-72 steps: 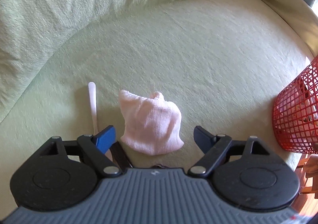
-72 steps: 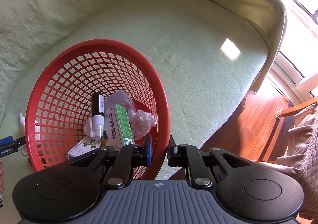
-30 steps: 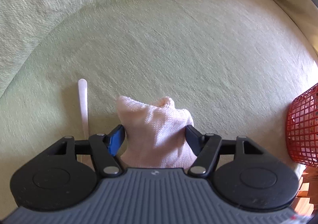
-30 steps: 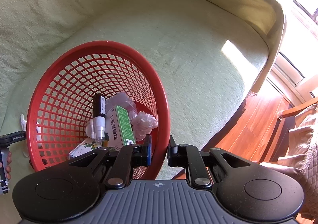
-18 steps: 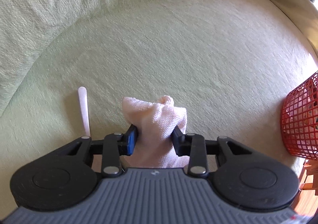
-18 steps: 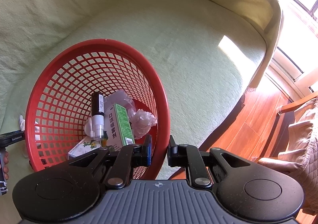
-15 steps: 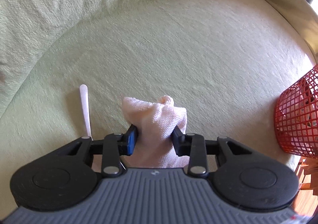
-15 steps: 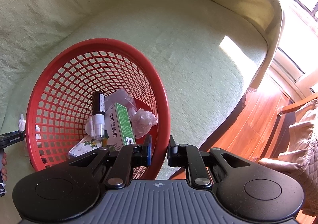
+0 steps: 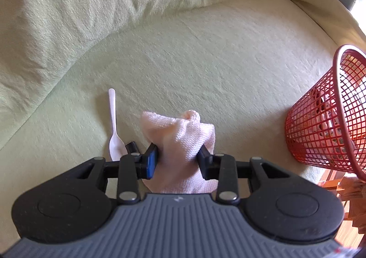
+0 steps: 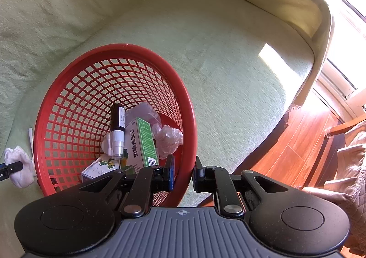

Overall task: Organize objects
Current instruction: 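Carry the cloth over the red basket and open the left tool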

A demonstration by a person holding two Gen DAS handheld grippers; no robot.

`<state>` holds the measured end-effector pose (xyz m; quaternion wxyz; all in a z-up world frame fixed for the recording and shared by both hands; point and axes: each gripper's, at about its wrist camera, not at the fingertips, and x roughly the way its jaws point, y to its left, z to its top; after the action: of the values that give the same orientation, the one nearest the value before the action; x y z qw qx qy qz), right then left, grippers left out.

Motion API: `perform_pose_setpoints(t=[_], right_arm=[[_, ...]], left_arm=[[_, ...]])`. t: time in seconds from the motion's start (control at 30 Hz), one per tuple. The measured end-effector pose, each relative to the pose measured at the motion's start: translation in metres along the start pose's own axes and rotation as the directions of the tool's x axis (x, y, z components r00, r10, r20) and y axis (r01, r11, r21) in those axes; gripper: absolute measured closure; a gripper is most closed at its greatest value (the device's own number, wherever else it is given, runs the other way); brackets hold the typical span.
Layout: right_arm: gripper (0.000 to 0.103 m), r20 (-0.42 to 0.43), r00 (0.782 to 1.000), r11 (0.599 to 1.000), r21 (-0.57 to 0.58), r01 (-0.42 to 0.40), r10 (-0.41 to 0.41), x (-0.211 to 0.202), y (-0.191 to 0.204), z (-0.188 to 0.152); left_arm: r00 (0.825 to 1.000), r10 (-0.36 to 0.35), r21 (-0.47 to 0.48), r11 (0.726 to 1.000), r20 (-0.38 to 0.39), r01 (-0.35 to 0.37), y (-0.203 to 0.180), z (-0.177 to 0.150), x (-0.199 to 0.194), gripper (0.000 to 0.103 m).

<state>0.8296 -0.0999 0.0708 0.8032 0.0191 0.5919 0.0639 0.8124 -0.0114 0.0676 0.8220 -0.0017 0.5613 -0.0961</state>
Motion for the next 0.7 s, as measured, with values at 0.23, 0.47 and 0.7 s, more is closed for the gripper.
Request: perform_pose_setpoints(t=[0.23, 0.47, 0.7], right_arm=[[0.091, 0.002, 1.000, 1.000, -0.010, -0.025, 0.025, -0.001, -0.002, -0.003], [0.091, 0.004, 0.999, 0.998, -0.019, -0.052, 0.052, -0.001, -0.003, -0.003], [0.091, 0.010, 0.997, 0.997, -0.027, -0.071, 0.071, 0.000, -0.003, 0.001]], left_arm=[[0.999, -0.009, 0.028, 1.000, 0.040, 0.008, -0.029, 0.007, -0.047, 0.072], [0.996, -0.051, 0.095, 0.995, 0.078, 0.043, -0.070, 0.021, -0.081, 0.072], [0.990, -0.108, 0.167, 0.982, 0.087, 0.092, -0.121, 0.032, -0.091, 0.072]])
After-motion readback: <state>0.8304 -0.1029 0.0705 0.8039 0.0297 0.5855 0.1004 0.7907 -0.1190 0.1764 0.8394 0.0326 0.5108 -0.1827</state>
